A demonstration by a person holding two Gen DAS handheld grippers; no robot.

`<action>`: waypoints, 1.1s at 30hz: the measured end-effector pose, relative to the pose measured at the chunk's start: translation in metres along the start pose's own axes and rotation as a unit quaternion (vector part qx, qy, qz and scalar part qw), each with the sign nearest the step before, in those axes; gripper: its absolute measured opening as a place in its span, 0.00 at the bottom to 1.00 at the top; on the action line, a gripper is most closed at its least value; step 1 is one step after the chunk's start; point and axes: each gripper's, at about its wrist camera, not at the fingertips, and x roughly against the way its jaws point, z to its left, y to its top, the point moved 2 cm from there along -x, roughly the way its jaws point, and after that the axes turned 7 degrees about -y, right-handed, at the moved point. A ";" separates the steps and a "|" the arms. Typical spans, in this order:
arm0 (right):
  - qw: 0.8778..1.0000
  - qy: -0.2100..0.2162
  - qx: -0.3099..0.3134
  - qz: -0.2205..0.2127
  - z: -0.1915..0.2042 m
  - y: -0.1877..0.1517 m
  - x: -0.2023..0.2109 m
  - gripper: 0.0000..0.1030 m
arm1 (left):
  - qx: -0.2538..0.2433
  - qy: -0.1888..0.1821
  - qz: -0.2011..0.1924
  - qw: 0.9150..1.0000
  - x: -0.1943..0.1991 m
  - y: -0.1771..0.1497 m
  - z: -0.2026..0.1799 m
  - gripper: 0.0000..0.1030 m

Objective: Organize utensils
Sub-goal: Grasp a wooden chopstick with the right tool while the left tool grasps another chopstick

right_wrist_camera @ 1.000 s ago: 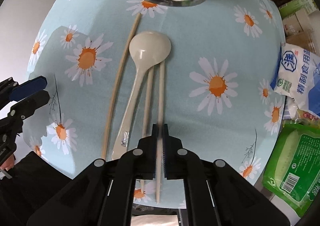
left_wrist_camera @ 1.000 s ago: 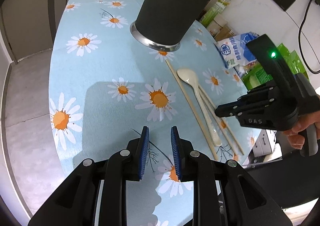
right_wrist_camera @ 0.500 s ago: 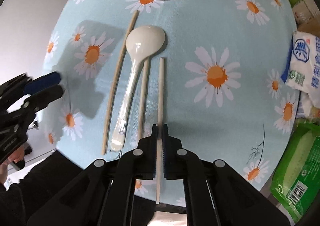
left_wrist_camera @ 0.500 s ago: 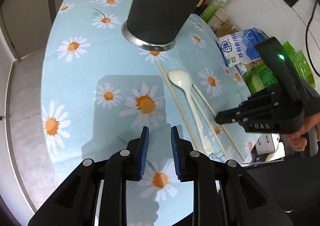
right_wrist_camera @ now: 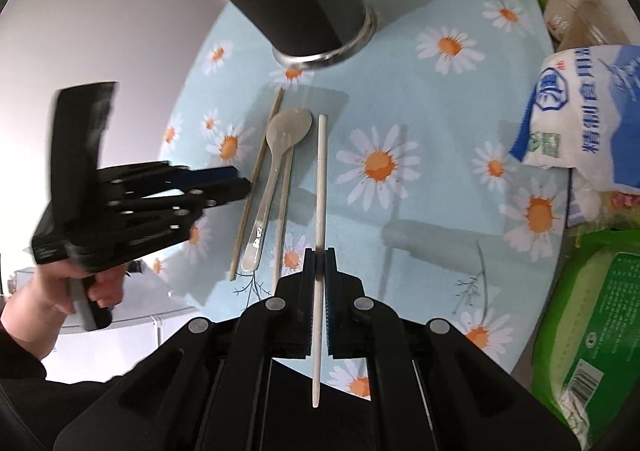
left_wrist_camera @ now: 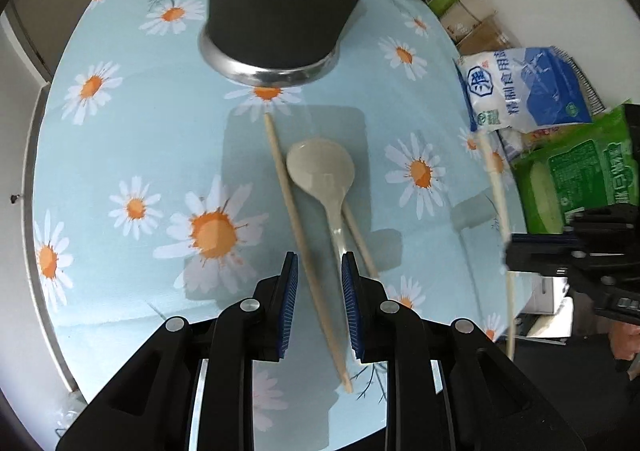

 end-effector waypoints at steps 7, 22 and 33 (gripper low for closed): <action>0.998 0.043 -0.014 -0.035 -0.026 -0.002 0.029 0.05 | 0.026 0.062 0.015 0.998 -0.013 0.011 0.002 0.21; 0.990 0.115 0.002 -0.077 -0.031 0.009 0.046 0.05 | 0.126 0.076 0.033 0.989 -0.018 0.036 0.019 0.04; 0.988 0.135 0.013 -0.077 -0.027 0.012 0.042 0.05 | 0.149 0.059 0.019 0.987 -0.009 0.020 0.024 0.03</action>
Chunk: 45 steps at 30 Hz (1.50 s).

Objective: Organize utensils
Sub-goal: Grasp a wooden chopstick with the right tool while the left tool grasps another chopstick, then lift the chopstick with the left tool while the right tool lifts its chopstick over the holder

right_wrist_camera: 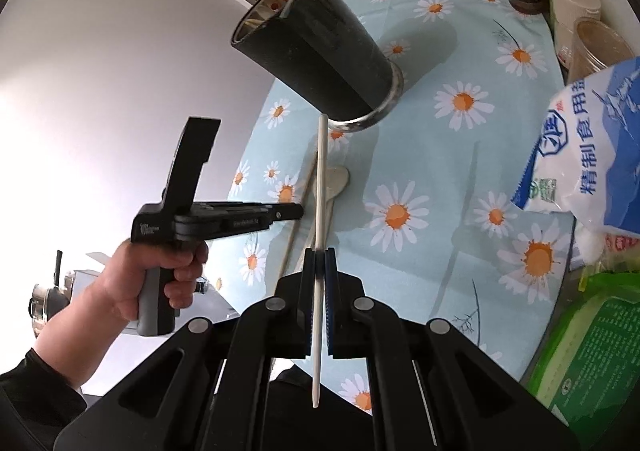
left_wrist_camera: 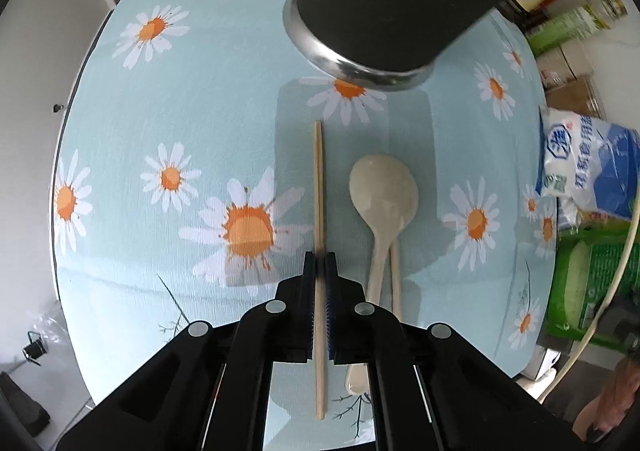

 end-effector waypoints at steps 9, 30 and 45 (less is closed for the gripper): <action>1.000 -0.009 0.017 0.007 0.008 -0.001 -0.014 0.05 | -0.018 -0.006 -0.045 0.999 0.028 -0.038 -0.013 0.03; 0.998 -0.039 0.034 -0.031 0.075 0.012 -0.041 0.05 | -0.097 -0.100 -0.185 0.973 0.127 -0.067 -0.022 0.03; 0.978 -0.034 0.024 -0.204 0.109 0.066 0.005 0.05 | -0.186 -0.160 -0.266 0.932 0.192 -0.014 -0.024 0.03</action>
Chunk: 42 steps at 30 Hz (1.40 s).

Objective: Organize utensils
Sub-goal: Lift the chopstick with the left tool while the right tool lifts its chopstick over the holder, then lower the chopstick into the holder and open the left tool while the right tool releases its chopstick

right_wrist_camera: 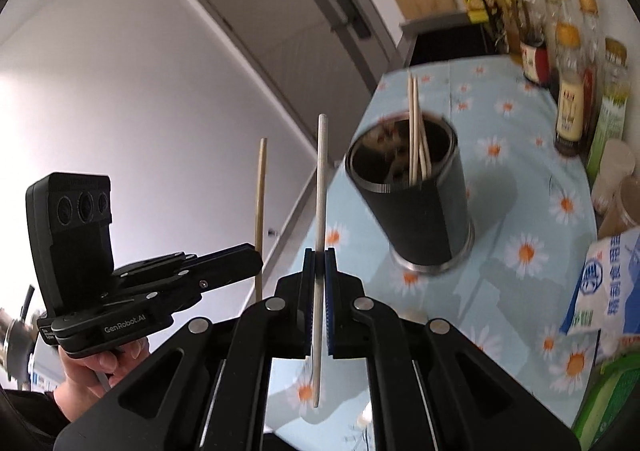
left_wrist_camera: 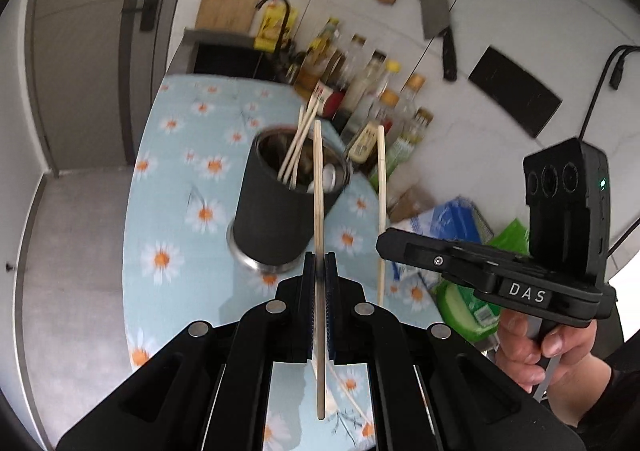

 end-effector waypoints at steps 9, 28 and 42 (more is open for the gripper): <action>0.996 -0.008 -0.018 -0.086 0.001 0.041 0.016 0.05 | -0.044 -0.068 -0.053 0.995 0.004 0.044 0.002 0.03; 0.965 -0.052 -0.019 -0.256 -0.006 0.116 0.044 0.05 | -0.125 -0.102 -0.216 0.963 0.013 0.124 -0.002 0.03; 0.953 -0.120 0.002 -0.278 -0.013 0.114 0.014 0.05 | -0.149 -0.077 -0.272 0.948 -0.017 0.109 0.010 0.03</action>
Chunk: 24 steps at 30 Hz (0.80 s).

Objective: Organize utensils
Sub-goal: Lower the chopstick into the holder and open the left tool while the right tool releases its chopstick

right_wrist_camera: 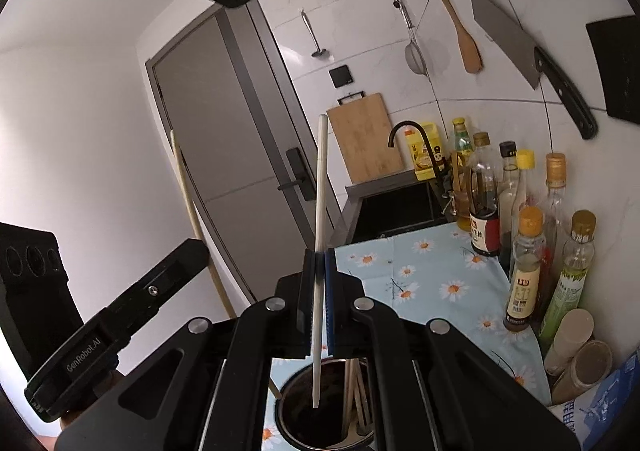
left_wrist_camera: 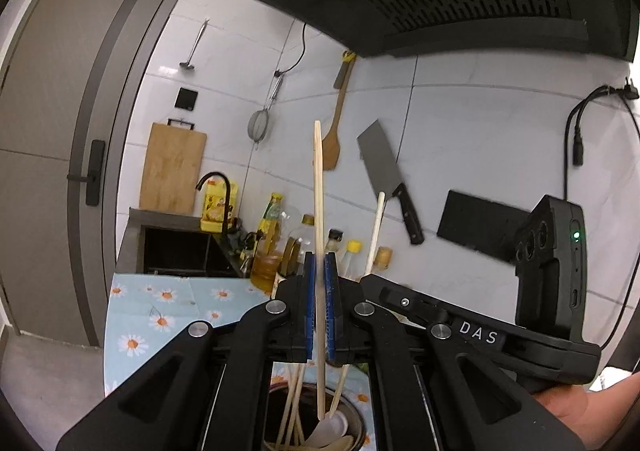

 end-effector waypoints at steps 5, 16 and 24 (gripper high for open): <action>1.000 -0.013 0.006 0.014 -0.002 -0.022 -0.014 0.05 | -0.009 0.006 0.037 0.999 -0.012 -0.023 0.005 0.03; 0.998 -0.031 -0.007 0.056 -0.010 -0.061 -0.031 0.05 | -0.003 0.015 0.082 0.997 -0.025 -0.065 0.019 0.03; 0.997 -0.031 -0.016 0.073 -0.013 -0.076 -0.037 0.05 | 0.000 0.022 0.093 0.995 -0.024 -0.082 0.018 0.04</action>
